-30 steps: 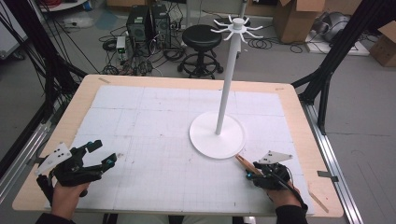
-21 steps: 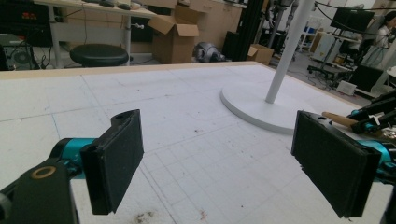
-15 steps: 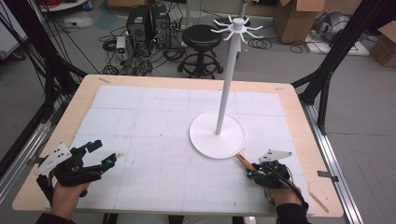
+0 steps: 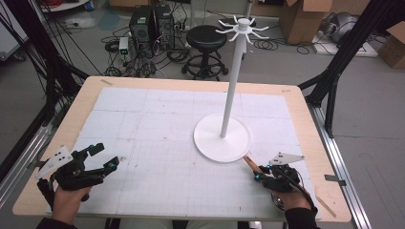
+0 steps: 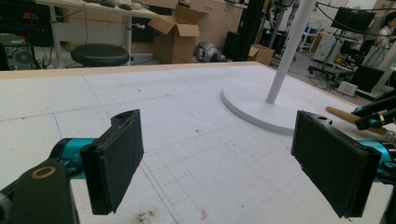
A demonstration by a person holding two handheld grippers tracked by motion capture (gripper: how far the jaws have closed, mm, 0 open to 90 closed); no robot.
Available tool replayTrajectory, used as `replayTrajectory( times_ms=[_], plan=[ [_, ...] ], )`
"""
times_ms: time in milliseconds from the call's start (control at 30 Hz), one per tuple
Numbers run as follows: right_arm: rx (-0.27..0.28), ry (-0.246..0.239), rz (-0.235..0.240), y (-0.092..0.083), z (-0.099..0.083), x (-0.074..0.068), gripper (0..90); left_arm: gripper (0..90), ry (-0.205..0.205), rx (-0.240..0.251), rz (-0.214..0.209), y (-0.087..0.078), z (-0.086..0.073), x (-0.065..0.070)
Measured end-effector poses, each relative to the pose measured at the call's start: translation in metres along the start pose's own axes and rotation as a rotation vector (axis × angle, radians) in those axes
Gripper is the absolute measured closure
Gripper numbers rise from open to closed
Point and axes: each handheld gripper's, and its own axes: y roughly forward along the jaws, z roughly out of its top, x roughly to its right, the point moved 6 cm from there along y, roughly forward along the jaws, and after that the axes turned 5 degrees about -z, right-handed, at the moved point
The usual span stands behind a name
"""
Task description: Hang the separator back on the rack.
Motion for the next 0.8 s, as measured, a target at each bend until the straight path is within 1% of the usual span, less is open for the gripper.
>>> replayTrajectory(
  times_ms=[100,367,533,667,800],
  plan=[
    [0.026,0.023,0.016,-0.005,0.001,0.001,66.5,17.3,0.001,0.000,0.000,-0.001,0.000,0.000],
    [0.078,0.055,0.033,-0.013,0.002,0.003,66.6,17.3,0.001,0.002,0.002,-0.001,0.000,0.000],
    [0.114,0.056,0.040,-0.021,0.004,0.005,67.0,17.2,0.000,0.006,0.002,-0.001,0.001,0.000],
    [0.153,0.072,0.050,-0.029,0.005,0.006,67.2,17.2,0.004,0.003,0.001,-0.001,0.001,0.000],
    [0.165,0.079,0.055,-0.033,0.006,0.007,67.3,17.3,0.004,0.004,0.002,-0.002,0.001,0.000]
  ],
)
